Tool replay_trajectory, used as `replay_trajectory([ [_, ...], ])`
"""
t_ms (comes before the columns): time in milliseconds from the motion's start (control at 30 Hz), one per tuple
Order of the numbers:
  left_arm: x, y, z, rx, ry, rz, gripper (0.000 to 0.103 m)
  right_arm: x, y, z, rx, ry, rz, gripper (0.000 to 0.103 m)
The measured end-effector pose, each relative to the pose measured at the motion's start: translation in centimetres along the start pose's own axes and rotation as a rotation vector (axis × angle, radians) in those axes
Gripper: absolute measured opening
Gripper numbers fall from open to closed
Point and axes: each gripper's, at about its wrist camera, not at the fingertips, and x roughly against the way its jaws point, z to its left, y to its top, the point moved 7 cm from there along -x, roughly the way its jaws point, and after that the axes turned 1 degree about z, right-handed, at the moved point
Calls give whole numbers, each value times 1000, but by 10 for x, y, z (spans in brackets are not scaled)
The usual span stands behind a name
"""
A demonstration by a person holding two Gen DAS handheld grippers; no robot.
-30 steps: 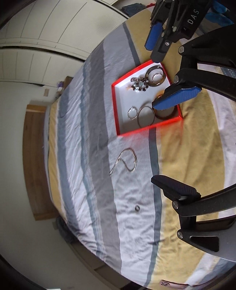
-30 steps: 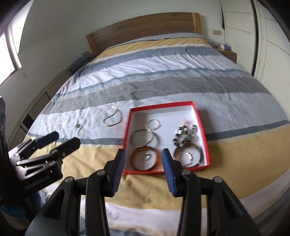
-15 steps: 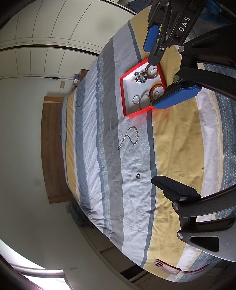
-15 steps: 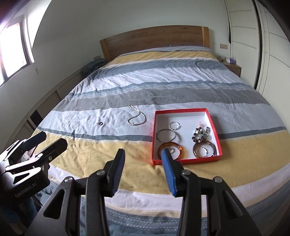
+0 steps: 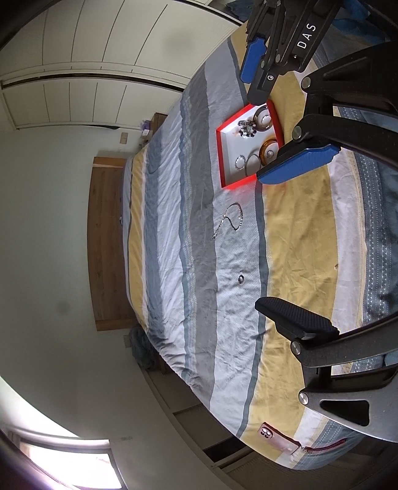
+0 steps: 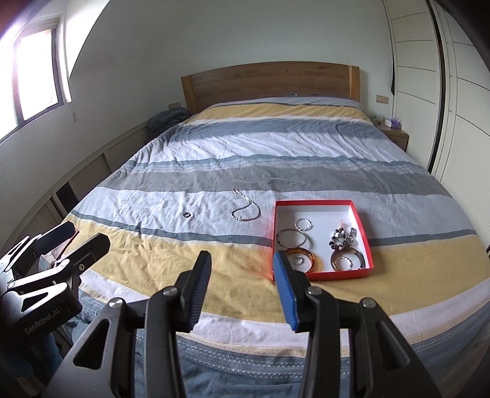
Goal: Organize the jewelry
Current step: 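Withdraw both tools from the box toward the last ring and chain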
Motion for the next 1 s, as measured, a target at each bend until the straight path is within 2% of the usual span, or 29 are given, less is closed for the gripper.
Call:
replay_trajectory([
  [500, 19, -3, 25, 45, 45, -34, 76, 6, -3, 30, 65, 31, -8, 40],
  [1000, -14, -10, 36, 68, 64, 18, 76, -30, -9, 33, 69, 45, 57, 40],
])
